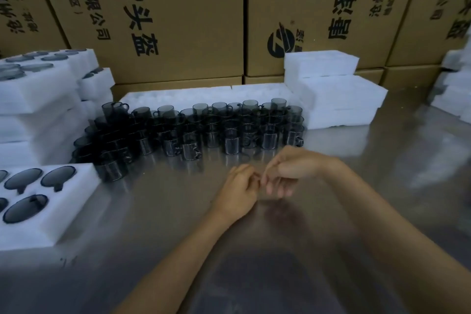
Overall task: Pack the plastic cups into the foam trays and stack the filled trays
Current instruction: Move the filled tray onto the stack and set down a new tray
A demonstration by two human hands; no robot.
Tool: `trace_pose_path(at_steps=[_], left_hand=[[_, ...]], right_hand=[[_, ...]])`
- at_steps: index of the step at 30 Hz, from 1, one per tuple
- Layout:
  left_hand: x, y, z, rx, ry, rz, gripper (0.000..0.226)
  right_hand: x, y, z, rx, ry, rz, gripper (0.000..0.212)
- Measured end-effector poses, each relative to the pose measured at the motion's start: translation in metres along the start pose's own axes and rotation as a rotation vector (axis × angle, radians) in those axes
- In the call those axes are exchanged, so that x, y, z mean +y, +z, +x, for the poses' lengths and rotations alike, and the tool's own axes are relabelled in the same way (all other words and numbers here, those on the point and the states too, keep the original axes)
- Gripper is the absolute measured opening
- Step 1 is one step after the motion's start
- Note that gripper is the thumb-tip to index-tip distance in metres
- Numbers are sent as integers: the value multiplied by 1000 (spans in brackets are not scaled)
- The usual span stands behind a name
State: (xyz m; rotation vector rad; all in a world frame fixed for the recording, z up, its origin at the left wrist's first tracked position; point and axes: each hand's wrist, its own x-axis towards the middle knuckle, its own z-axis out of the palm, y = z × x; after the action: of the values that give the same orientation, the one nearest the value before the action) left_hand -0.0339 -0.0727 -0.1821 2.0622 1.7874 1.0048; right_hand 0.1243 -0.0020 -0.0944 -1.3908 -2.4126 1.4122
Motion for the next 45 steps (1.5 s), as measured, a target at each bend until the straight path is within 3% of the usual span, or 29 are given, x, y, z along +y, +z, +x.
trace_pose_path(at_steps=[2, 6, 8, 13, 17, 20, 24, 28, 30, 33, 35, 40, 43, 45], left_hand=[[3, 14, 19, -49, 27, 83, 24], [7, 30, 49, -91, 47, 245, 27], [7, 32, 60, -74, 46, 278, 26], [1, 38, 76, -5, 51, 340, 23], [-3, 42, 82, 13, 51, 358, 23], [-3, 42, 85, 31, 55, 376, 22], [-4, 42, 86, 36, 54, 380, 21], [-4, 44, 86, 24, 63, 368, 21], [-4, 40, 89, 60, -33, 210, 18], [-3, 25, 86, 223, -318, -350, 20], [-2, 17, 78, 315, -416, -621, 26], [6, -3, 50, 475, -515, -1077, 28], [5, -19, 24, 459, -540, -1360, 38], [5, -27, 7, 446, -578, -1427, 48]], right_hand=[[12, -22, 0, 178, -7, 43, 23], [38, -75, 11, 760, -31, -30, 20], [47, -92, 23, 908, -21, -115, 24], [65, -141, 54, 952, 59, -398, 57], [82, -174, 64, 787, 236, -634, 69], [88, -174, 71, 801, 241, -582, 64], [88, -160, 77, 1045, 158, -598, 39], [76, -148, 64, 1171, 60, -683, 33], [59, -137, 52, 1149, -15, -753, 32], [27, -104, 28, 1109, -160, -783, 33], [6, -71, 9, 1066, -252, -738, 31], [-23, 20, -32, 859, -468, -720, 21], [-28, 59, -47, 717, -507, -720, 20], [-27, 82, -54, 621, -528, -698, 21]])
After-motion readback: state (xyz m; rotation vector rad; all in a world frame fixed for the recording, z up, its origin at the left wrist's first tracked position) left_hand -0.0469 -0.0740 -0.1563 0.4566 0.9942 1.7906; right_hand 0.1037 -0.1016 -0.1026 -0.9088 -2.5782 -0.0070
